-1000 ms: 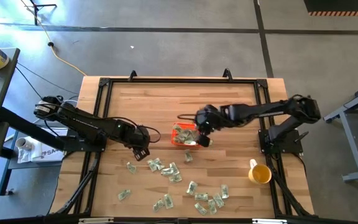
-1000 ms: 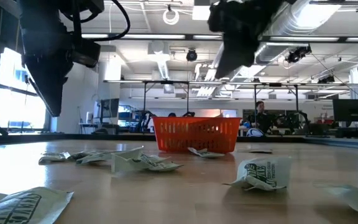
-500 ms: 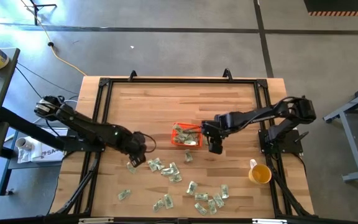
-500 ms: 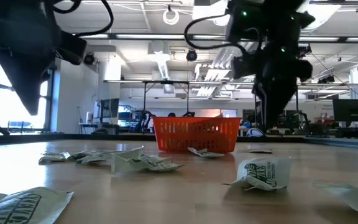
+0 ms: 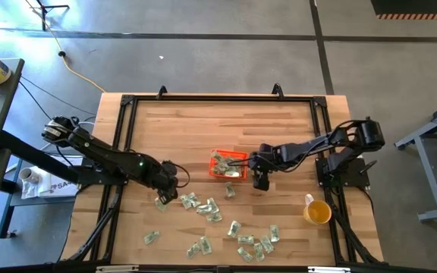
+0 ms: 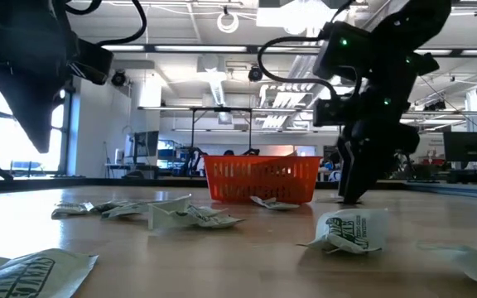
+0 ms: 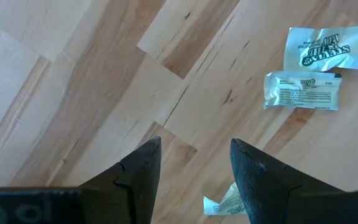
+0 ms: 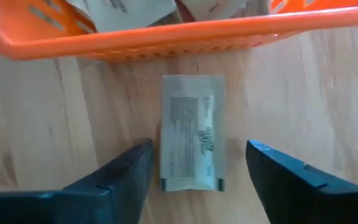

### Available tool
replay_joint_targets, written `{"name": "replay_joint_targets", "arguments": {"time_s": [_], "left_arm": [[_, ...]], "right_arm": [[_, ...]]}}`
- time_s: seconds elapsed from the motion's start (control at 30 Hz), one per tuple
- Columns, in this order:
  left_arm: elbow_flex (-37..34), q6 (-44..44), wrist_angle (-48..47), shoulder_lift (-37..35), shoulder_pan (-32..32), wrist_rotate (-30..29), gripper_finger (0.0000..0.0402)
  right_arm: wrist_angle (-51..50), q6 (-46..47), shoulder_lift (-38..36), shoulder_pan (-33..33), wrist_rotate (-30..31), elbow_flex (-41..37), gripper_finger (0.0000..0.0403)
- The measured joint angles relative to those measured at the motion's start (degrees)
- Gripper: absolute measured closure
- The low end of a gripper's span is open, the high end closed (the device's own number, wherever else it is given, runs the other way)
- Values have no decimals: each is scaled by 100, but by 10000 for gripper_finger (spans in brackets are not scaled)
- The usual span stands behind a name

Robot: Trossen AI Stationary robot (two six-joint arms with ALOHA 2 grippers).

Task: Pick and place Stevia / Truvia into bins
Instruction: Put the light green stevia packet into the orange bin

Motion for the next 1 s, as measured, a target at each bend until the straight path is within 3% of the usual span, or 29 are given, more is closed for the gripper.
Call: {"name": "replay_joint_targets", "arguments": {"time_s": [0.17,0.43,0.7,0.87,1.0], "left_arm": [[0,24,-2,0,2,-78,176],[0,27,4,0,2,-251,176],[-6,-219,-161,2,2,-162,176],[-454,-631,-14,13,-35,719,176],[-852,-1260,564,-18,-421,874,176]], "right_arm": [[170,210,15,27,-58,-92,220],[142,700,24,-34,-343,-92,389],[-748,843,-22,116,-683,465,397],[-1675,515,-177,294,-792,1273,399],[-1908,423,-200,258,-401,1999,400]]}}
